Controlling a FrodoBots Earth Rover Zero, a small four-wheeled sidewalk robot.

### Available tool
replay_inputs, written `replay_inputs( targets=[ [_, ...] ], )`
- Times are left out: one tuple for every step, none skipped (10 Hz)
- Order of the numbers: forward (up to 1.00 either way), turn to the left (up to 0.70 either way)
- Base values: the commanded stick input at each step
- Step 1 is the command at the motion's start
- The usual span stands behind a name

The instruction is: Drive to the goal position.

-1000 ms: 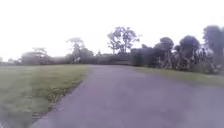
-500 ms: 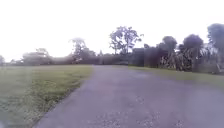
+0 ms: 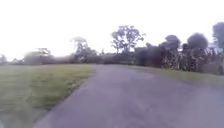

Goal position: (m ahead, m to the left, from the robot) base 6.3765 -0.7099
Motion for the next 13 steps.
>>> replay_inputs(
  targets=[
    [0.70, -0.35],
    [0.70, -0.35],
    [0.70, -0.35],
    [0.70, -0.35],
    [0.70, -0.35],
    [0.70, -0.35],
    [0.70, 0.00],
    [0.70, 0.00],
    [0.70, 0.00],
    [0.70, 0.00],
    [0.70, 0.00],
    [0.70, 0.00],
    [0.70, 0.00]
  ],
)
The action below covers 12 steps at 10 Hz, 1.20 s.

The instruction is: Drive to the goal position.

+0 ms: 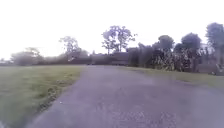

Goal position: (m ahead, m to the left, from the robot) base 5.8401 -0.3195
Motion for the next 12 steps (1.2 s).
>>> replay_inputs(
  targets=[
    [0.70, 0.00],
    [0.70, 0.00],
    [0.70, 0.00],
    [0.70, 0.00],
    [0.70, 0.00],
    [0.70, 0.00],
    [0.70, 0.00],
    [0.70, 0.00],
    [0.70, 0.00],
    [0.70, 0.00],
    [0.70, 0.00],
    [0.70, 0.00]
  ],
)
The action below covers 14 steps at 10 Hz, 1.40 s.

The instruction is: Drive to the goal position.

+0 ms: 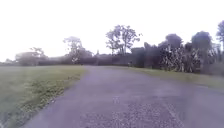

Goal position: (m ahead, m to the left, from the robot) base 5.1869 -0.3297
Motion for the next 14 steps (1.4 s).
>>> replay_inputs(
  targets=[
    [0.70, 0.00],
    [0.70, 0.00],
    [0.70, 0.00],
    [0.70, 0.00],
    [0.70, 0.00],
    [0.70, 0.00],
    [0.70, 0.00],
    [0.70, 0.00],
    [0.70, 0.00],
    [0.70, -0.12],
    [0.70, -0.21],
    [0.70, -0.29],
    [0.70, -0.35],
    [0.70, -0.35]
  ],
)
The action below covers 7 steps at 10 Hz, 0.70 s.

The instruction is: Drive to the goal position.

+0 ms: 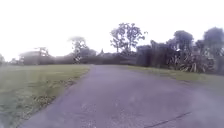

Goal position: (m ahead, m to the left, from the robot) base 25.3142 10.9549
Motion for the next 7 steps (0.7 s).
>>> replay_inputs(
  targets=[
    [0.70, -0.35],
    [0.70, -0.34],
    [0.70, -0.31],
    [0.70, -0.28],
    [0.70, 0.00],
    [0.70, 0.00],
    [0.70, 0.00]
  ],
)
